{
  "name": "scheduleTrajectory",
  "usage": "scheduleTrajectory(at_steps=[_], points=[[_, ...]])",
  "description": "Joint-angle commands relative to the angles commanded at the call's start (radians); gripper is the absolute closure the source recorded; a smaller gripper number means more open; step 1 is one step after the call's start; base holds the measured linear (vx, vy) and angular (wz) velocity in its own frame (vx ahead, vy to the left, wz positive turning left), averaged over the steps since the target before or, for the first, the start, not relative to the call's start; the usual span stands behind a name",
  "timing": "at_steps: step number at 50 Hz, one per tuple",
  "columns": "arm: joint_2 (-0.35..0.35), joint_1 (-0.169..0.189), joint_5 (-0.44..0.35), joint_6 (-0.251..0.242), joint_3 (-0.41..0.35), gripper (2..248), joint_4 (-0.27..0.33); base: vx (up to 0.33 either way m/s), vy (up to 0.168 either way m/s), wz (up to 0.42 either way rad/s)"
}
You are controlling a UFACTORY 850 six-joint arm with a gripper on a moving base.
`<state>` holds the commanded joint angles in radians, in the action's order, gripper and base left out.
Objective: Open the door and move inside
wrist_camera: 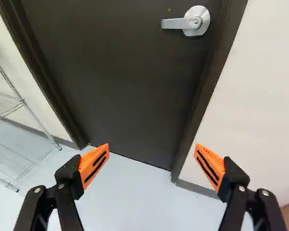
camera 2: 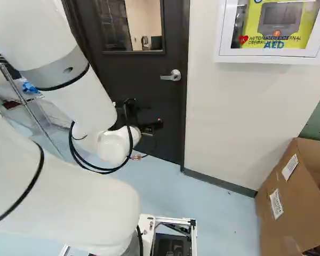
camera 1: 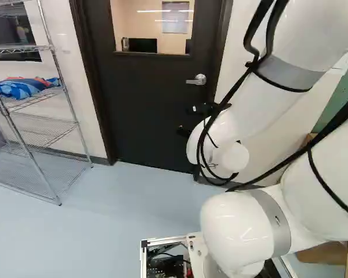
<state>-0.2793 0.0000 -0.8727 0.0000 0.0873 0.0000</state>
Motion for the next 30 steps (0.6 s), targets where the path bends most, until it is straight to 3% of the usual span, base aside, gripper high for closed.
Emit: scheduleTrajectory(at_steps=[30], points=[[0.000, 0.000, 0.000, 0.000, 0.000, 3, 0.000, 0.122, 0.116, -0.210]])
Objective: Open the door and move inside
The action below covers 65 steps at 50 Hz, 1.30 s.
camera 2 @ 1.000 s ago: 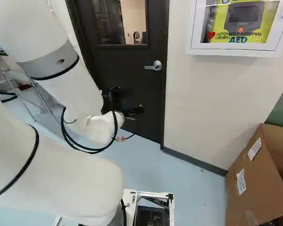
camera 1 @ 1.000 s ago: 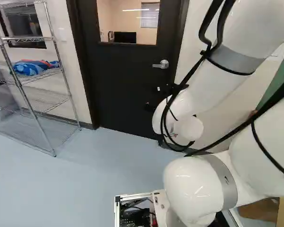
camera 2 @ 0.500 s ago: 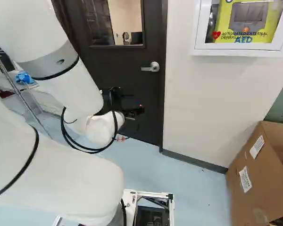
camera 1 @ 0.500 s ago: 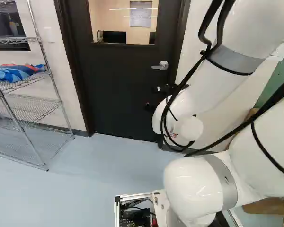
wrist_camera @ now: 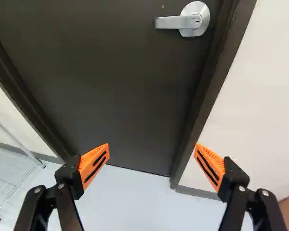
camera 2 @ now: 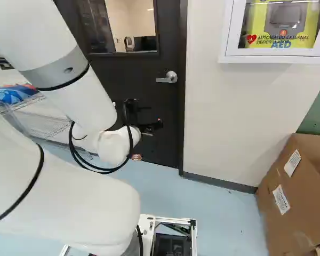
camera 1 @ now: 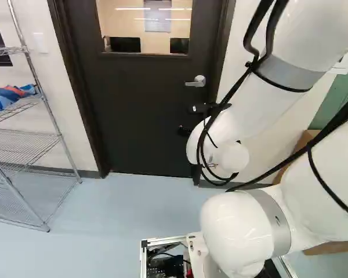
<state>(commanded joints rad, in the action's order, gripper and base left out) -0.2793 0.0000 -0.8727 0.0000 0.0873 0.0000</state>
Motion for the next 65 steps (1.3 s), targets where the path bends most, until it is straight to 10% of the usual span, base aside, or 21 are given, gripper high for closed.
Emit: scheduleTrajectory(at_steps=[65], points=[[0.000, -0.003, 0.000, 0.000, 0.000, 3, 0.000, 0.098, 0.098, -0.103]])
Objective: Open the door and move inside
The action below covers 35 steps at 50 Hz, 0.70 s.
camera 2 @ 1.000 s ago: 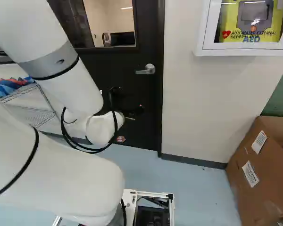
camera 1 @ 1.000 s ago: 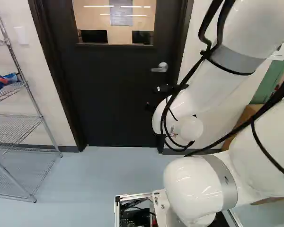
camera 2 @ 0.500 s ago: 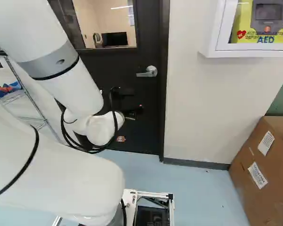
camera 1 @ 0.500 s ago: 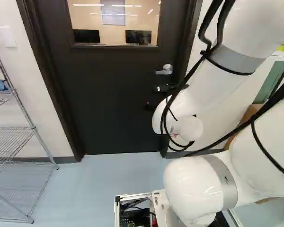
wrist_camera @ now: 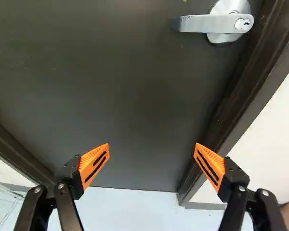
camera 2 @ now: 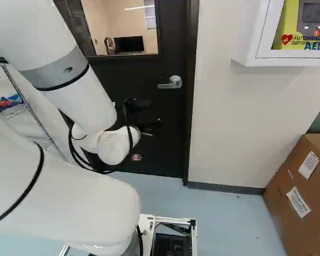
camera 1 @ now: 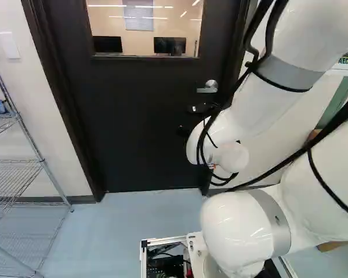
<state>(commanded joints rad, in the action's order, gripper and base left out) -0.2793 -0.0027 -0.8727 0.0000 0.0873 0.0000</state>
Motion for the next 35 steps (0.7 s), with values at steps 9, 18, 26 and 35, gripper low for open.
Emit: scheduleTrajectory(at_steps=[9, 18, 26, 35], points=[[0.000, 0.000, 0.000, 0.000, 0.000, 3, 0.000, 0.000, 0.000, 0.000], [-0.003, 0.000, 0.000, 0.000, 0.004, 3, 0.000, 0.000, 0.000, 0.000], [-0.010, 0.003, 0.000, 0.000, 0.016, 3, 0.000, 0.000, 0.000, 0.000], [-0.018, 0.006, 0.000, 0.000, 0.032, 3, 0.000, 0.000, 0.000, 0.000]])
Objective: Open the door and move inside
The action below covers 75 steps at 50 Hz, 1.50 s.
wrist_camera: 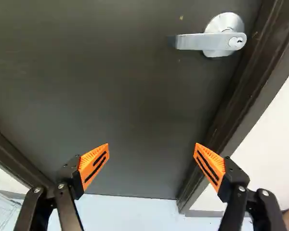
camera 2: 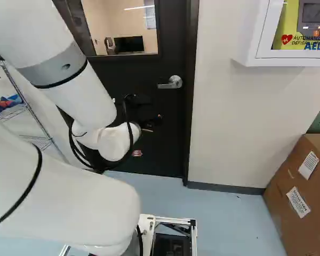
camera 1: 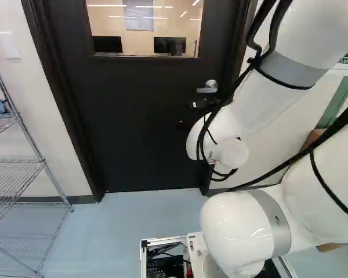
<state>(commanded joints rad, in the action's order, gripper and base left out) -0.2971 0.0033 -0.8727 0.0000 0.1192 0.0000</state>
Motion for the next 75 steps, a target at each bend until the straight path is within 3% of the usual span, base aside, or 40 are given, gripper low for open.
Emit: scheduleTrajectory(at_steps=[75], points=[[-0.015, 0.036, 0.000, 0.000, 0.169, 3, 0.000, 0.000, 0.000, 0.000]])
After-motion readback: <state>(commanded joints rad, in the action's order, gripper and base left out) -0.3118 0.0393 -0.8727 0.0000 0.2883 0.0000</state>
